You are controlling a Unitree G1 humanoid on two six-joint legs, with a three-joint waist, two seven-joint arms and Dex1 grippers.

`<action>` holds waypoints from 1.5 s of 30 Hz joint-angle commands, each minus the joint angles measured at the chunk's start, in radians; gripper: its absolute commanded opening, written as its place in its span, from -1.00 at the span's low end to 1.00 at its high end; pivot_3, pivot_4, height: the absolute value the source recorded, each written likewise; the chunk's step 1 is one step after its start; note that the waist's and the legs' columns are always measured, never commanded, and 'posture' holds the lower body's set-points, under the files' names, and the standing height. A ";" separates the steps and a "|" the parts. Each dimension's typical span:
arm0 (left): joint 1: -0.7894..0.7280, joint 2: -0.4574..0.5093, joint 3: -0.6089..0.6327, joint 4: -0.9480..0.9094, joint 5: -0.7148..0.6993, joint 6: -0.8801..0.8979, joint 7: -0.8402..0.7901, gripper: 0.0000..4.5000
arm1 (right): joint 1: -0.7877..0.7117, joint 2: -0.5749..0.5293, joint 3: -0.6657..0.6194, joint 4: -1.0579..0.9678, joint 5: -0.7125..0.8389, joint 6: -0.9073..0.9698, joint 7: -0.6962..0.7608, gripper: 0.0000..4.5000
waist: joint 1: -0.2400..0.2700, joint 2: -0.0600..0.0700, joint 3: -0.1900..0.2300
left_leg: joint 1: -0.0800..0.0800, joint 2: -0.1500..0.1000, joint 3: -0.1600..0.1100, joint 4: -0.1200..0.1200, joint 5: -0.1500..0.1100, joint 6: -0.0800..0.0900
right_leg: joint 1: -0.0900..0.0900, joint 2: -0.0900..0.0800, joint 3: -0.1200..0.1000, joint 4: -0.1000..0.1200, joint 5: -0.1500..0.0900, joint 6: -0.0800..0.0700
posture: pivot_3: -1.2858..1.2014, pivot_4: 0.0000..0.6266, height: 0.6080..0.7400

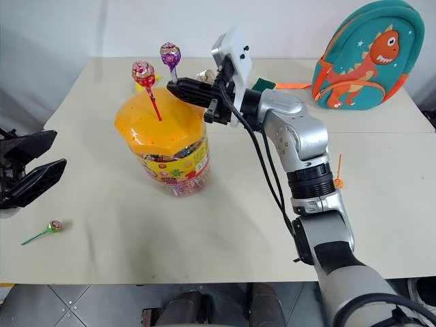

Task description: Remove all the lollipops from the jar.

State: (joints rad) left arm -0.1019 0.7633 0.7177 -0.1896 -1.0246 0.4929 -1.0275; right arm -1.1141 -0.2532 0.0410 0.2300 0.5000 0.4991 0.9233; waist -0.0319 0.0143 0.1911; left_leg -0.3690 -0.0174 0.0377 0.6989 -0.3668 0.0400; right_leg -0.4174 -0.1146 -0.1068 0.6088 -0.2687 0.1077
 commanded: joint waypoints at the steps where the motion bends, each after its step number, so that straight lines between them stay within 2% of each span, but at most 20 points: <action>1: -0.020 0.024 -0.023 -0.037 -0.016 0.005 -0.017 1.00 | -0.032 -0.013 -0.097 0.000 0.040 -0.062 -0.009 -0.98 | 0.001 0.000 0.000 | 0.000 0.000 0.000 0.000 0.000 0.000 | 0.000 0.000 0.000 0.000 0.000 0.000 | 0.03 -0.52 1.00; 3: -0.023 0.034 -0.052 -0.044 0.002 0.000 -0.041 1.00 | -0.044 -0.031 -0.168 0.022 0.070 -0.078 -0.033 -0.98 | 0.003 0.000 0.000 | 0.000 -0.001 0.000 0.000 0.000 0.000 | 0.000 0.000 0.000 0.001 0.000 0.000 | 0.03 -0.52 1.00; 6: -0.028 0.051 -0.104 -0.055 0.034 -0.011 -0.079 1.00 | -0.059 -0.116 -0.245 0.063 0.078 -0.052 -0.074 -0.98 | 0.006 0.000 0.000 | -0.001 -0.003 -0.001 0.000 0.001 0.001 | 0.000 -0.001 0.000 0.001 0.000 0.000 | 0.03 -0.52 1.00; 9: -0.023 0.083 -0.178 -0.069 0.072 -0.017 -0.149 1.00 | 0.004 -0.361 -0.217 0.074 -0.026 0.036 -0.041 -0.98 | 0.008 0.000 0.000 | -0.001 -0.004 -0.001 0.000 0.000 0.001 | 0.000 -0.001 0.000 0.000 0.000 0.000 | 0.03 -0.52 1.00; 10: -0.020 0.086 -0.187 -0.074 0.073 -0.016 -0.160 1.00 | 0.023 -0.412 -0.206 0.070 -0.042 0.059 -0.034 -0.98 | 0.010 0.000 0.000 | -0.001 -0.004 -0.001 -0.001 0.000 0.002 | 0.000 -0.002 0.000 0.000 0.000 0.000 | 0.03 -0.52 1.00; 13: -0.002 0.099 -0.248 -0.066 0.134 -0.054 -0.230 1.00 | 0.188 -0.637 -0.164 0.044 -0.152 0.173 -0.053 -0.98 | 0.008 0.000 0.000 | -0.001 -0.003 0.001 -0.003 0.000 0.003 | 0.000 -0.002 0.000 -0.004 0.000 0.000 | 0.03 -0.52 1.00; 17: -0.017 0.088 -0.273 -0.047 0.152 -0.068 -0.246 1.00 | 0.420 -0.782 -0.129 -0.045 -0.231 0.224 -0.053 -0.98 | 0.001 0.002 0.002 | -0.002 0.000 0.007 -0.004 0.000 0.002 | 0.000 -0.002 0.000 -0.007 0.000 0.000 | 0.03 -0.52 1.00; 20: -0.033 0.080 -0.289 -0.038 0.159 -0.076 -0.247 1.00 | 0.560 -0.807 -0.153 -0.096 -0.236 0.314 -0.086 -0.98 | 0.002 0.003 0.001 | 0.003 0.003 0.014 -0.003 0.000 0.001 | 0.000 0.000 0.000 -0.005 0.000 0.001 | 0.03 -0.52 1.00; 23: -0.039 0.077 -0.294 -0.039 0.159 -0.074 -0.249 1.00 | 0.668 -0.809 -0.161 -0.098 -0.274 0.280 -0.119 -0.98 | 0.005 0.003 0.001 | 0.004 0.004 0.015 -0.001 0.001 0.001 | 0.000 0.000 0.002 -0.002 0.000 0.000 | 0.03 -0.52 1.00; 28: -0.049 0.090 -0.283 -0.041 0.154 -0.063 -0.246 1.00 | 0.746 -0.796 -0.156 -0.016 -0.314 0.243 -0.155 -0.98 | 0.012 0.003 0.001 | 0.003 0.003 0.014 -0.001 0.000 0.000 | -0.001 -0.001 0.004 -0.003 0.000 0.001 | 0.03 -0.52 1.00; 32: -0.056 0.098 -0.269 -0.037 0.150 -0.057 -0.244 1.00 | 0.748 -0.776 -0.160 0.008 -0.308 0.264 -0.168 -0.54 | 0.023 0.003 0.001 | 0.002 0.003 0.012 0.000 0.000 0.000 | 0.000 -0.001 0.004 -0.003 0.000 0.001 | 0.03 -0.52 1.00; 36: -0.056 0.104 -0.255 -0.032 0.150 -0.057 -0.241 1.00 | 0.744 -0.798 -0.196 0.024 -0.306 0.223 -0.158 0.07 | 0.029 0.003 0.001 | 0.002 0.003 0.012 0.000 0.000 0.000 | 0.000 0.000 0.003 -0.004 0.000 0.001 | 0.03 -0.52 1.00; 39: -0.058 0.107 -0.239 -0.015 0.158 -0.065 -0.236 1.00 | 0.749 -0.818 -0.230 0.032 -0.297 0.159 -0.116 0.52 | 0.030 0.003 0.001 | 0.002 0.003 0.012 0.000 0.000 0.000 | 0.000 0.000 0.003 -0.004 0.000 0.001 | 0.03 -0.52 1.00; 42: -0.072 0.096 -0.193 0.010 0.129 -0.058 -0.201 1.00 | 0.738 -0.841 -0.304 0.007 -0.237 0.037 -0.006 0.96 | 0.030 0.004 0.002 | 0.002 0.003 0.012 0.000 0.000 0.001 | 0.000 0.001 0.002 -0.003 0.000 0.001 | 0.03 -0.52 1.00; 45: -0.062 0.060 -0.132 0.031 0.080 -0.041 -0.154 1.00 | 0.690 -0.758 -0.400 -0.107 -0.038 -0.108 0.192 0.99 | 0.030 0.004 0.002 | 0.002 0.003 0.012 0.000 0.000 0.001 | 0.000 0.001 0.002 -0.003 0.000 0.001 | 0.03 -0.52 1.00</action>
State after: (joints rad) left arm -0.1631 0.8346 0.5390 -0.1650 -0.9032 0.4457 -1.2049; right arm -0.3919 -1.0310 -0.2949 0.2187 0.3494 0.4678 1.0203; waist -0.0018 0.0180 0.1930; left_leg -0.3668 -0.0142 0.0498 0.6989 -0.3664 0.0407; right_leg -0.4172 -0.1135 -0.1046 0.6052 -0.2683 0.1086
